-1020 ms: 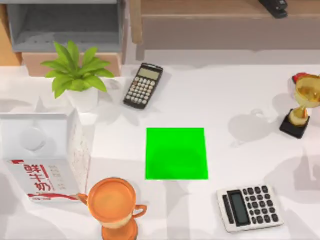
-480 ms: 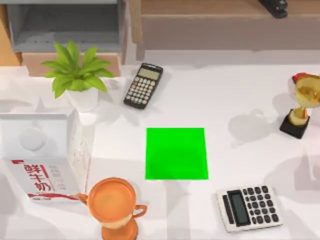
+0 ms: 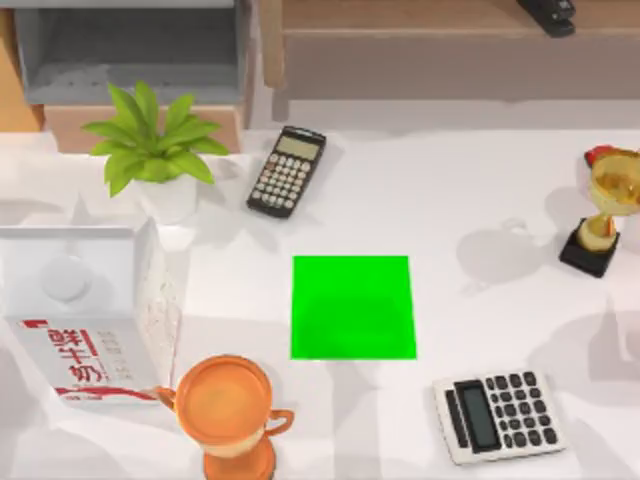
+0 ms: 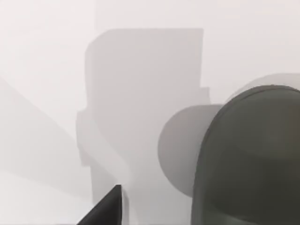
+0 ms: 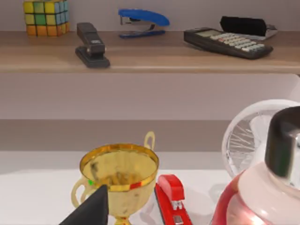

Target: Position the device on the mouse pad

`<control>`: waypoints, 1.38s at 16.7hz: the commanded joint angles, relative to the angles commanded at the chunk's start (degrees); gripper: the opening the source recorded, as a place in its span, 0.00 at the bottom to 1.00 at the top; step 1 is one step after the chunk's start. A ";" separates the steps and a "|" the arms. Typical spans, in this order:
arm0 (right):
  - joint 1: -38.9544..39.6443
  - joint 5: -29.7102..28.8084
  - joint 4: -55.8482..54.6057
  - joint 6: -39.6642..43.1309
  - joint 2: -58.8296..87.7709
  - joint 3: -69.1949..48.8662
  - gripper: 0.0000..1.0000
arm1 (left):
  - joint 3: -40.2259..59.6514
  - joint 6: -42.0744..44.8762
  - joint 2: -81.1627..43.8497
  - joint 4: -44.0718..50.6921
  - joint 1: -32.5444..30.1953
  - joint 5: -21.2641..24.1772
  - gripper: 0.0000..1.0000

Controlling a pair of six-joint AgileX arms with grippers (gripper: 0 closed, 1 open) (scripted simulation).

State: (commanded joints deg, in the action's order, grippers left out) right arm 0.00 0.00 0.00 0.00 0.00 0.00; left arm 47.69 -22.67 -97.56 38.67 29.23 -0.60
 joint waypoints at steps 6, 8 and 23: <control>0.00 0.00 0.00 0.00 0.00 0.00 1.00 | 6.30 0.19 3.28 10.00 -0.39 -0.01 0.00; 0.00 0.00 0.00 0.00 0.00 0.00 1.00 | 9.75 -0.07 5.48 16.63 -0.26 -0.01 0.00; 0.00 0.00 0.00 0.00 0.00 0.00 1.00 | 20.49 11.11 7.45 24.06 -5.08 0.14 0.00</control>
State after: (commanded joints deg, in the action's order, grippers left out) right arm 0.00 0.00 0.00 0.00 0.00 0.00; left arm 68.18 -11.56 -90.11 62.73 24.15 -0.46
